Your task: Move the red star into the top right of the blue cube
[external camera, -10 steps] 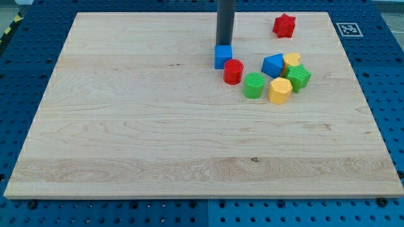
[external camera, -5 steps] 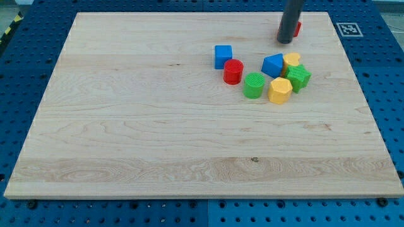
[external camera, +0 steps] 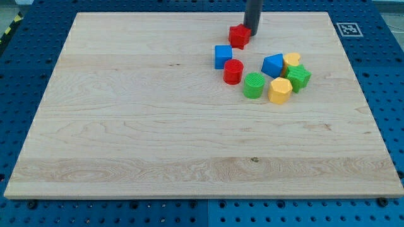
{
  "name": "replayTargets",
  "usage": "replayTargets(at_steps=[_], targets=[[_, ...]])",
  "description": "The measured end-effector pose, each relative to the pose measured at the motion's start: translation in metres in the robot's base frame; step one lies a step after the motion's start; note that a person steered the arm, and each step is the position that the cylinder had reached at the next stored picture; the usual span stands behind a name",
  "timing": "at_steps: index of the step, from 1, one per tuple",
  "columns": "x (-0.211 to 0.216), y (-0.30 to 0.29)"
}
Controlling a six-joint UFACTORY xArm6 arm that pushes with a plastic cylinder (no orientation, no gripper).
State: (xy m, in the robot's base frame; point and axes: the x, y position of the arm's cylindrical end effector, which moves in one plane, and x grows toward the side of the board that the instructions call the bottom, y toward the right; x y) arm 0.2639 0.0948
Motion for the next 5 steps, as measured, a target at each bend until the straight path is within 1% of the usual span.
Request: replayTargets(at_steps=[1, 2, 4, 5], targets=[[-0.024, 0.000], [-0.027, -0.013], [0.008, -0.014], [0.008, -0.014]])
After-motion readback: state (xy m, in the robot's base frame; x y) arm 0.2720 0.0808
